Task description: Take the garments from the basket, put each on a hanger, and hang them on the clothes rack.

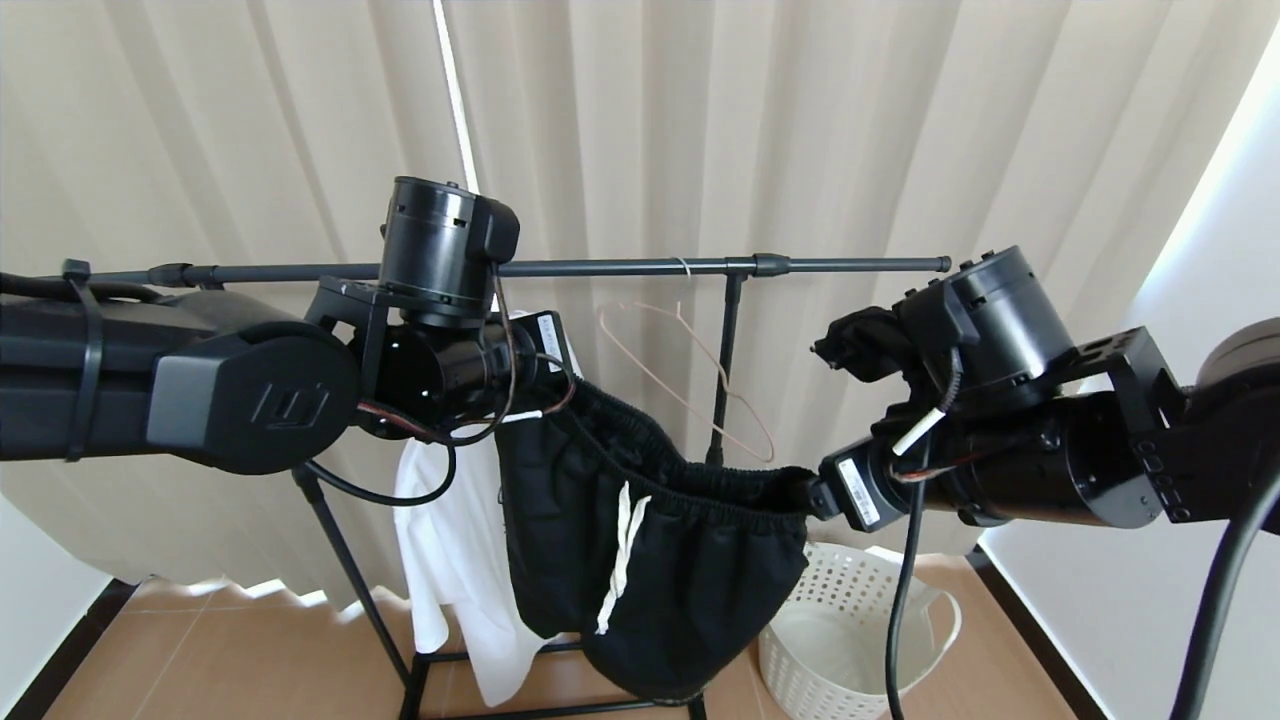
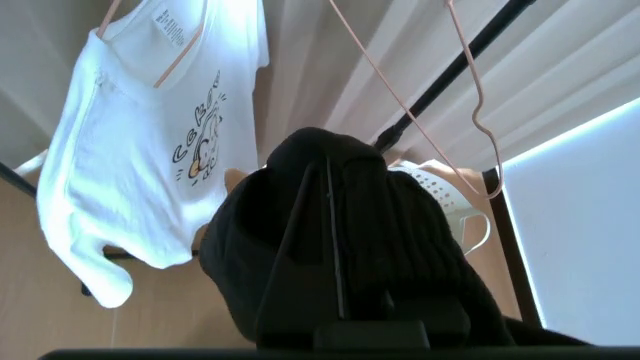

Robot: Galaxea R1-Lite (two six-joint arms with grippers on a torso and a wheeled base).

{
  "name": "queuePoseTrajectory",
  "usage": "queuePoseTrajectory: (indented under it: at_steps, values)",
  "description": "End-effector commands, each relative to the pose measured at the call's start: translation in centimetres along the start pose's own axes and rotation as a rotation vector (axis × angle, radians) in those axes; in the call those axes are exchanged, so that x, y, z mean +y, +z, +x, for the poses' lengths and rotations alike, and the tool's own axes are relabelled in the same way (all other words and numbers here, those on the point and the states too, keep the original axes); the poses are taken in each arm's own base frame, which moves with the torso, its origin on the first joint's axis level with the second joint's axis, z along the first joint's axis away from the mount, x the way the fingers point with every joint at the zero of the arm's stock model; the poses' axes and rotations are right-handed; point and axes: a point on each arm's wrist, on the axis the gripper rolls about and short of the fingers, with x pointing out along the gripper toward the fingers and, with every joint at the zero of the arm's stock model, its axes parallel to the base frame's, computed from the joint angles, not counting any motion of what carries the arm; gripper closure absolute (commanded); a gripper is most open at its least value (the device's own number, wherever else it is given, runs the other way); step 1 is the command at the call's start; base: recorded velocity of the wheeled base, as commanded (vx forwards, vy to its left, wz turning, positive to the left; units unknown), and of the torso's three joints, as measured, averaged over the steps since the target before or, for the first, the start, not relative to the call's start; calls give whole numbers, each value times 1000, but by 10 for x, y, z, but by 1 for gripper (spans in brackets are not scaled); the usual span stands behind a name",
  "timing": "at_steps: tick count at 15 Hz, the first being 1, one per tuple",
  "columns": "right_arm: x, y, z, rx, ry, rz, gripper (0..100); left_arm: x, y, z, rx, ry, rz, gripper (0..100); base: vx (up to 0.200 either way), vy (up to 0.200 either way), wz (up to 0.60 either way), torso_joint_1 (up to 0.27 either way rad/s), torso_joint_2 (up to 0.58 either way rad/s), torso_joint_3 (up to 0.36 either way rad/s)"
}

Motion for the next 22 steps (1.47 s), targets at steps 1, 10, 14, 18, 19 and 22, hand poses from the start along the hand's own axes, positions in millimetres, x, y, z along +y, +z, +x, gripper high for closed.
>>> queuePoseTrajectory:
  at_steps: [1,10,14,18,19,22]
  values:
    - [-2,-19,-2,17,38,-89,0,0,1,0,-4,0,-4,100,0,0,0,0,0,0]
    - [16,-19,7,-356,560,2,0,-12,-13,-9,22,-32,13,100,0,0,0,0,0,0]
    - [53,-18,26,-400,573,46,0,-18,-17,-12,26,-46,24,100,0,0,0,0,0,0]
    - [66,-19,47,-410,492,56,0,-25,-23,-17,34,-60,37,100,0,0,0,0,0,0]
    - [69,-21,53,-395,487,55,0,-28,-25,-19,38,-71,43,100,0,0,0,0,0,0]
    - [72,-25,62,-370,463,49,0,-33,-28,-22,33,-71,51,100,0,0,0,0,0,0]
